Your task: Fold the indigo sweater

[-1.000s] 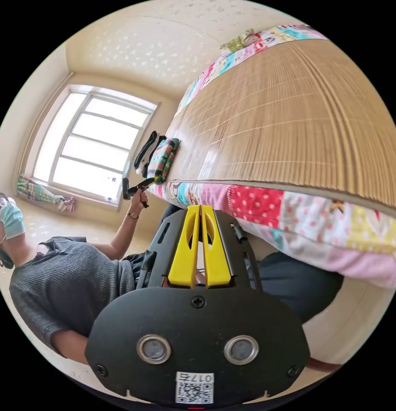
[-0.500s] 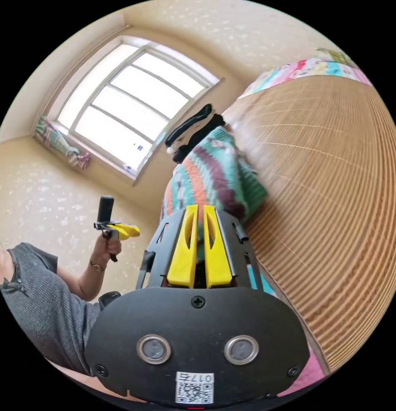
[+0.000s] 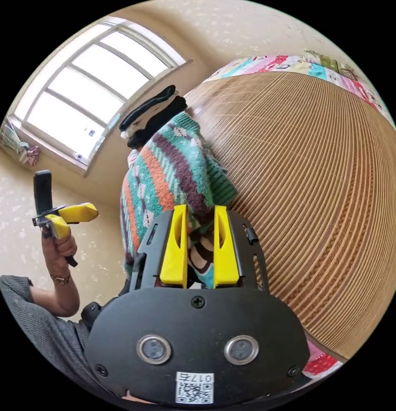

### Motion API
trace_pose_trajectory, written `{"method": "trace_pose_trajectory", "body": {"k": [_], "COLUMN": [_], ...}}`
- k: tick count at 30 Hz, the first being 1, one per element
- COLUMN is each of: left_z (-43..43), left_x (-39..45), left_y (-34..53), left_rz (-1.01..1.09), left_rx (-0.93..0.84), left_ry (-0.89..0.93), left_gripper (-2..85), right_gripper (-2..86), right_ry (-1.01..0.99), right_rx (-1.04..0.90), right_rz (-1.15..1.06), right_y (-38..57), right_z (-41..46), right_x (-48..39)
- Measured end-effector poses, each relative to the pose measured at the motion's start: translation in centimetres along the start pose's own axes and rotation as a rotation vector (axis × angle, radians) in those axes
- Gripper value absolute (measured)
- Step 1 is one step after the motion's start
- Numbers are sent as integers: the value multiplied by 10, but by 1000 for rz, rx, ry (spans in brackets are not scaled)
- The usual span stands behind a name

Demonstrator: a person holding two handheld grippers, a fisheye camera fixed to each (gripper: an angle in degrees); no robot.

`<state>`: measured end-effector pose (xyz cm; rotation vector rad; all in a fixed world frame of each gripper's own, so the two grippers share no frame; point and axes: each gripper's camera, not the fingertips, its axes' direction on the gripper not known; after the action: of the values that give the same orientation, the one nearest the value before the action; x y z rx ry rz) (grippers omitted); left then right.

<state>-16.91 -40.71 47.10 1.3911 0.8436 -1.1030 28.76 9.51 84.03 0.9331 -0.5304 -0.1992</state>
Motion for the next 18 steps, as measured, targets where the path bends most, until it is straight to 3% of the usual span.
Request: {"method": "trace_pose_trajectory", "body": {"k": [7,14,18], "left_z": [-2,19,28], "left_x": [-18,-35,-38], "left_y": [-17,-69,-89], "left_rz": [-122,-145,-150], "left_rx": [153,106,73], "left_ry": [-99,-139,-190], "left_gripper": [148,219,205], "right_gripper": [33,27,27], "right_ry": [294,333,349], "right_rx": [-27,8,-5], "right_rz": [-200,-303,-335], "right_y": [5,25,35], "right_z": [12,32,51], "right_x": [-76,-126,-136]}}
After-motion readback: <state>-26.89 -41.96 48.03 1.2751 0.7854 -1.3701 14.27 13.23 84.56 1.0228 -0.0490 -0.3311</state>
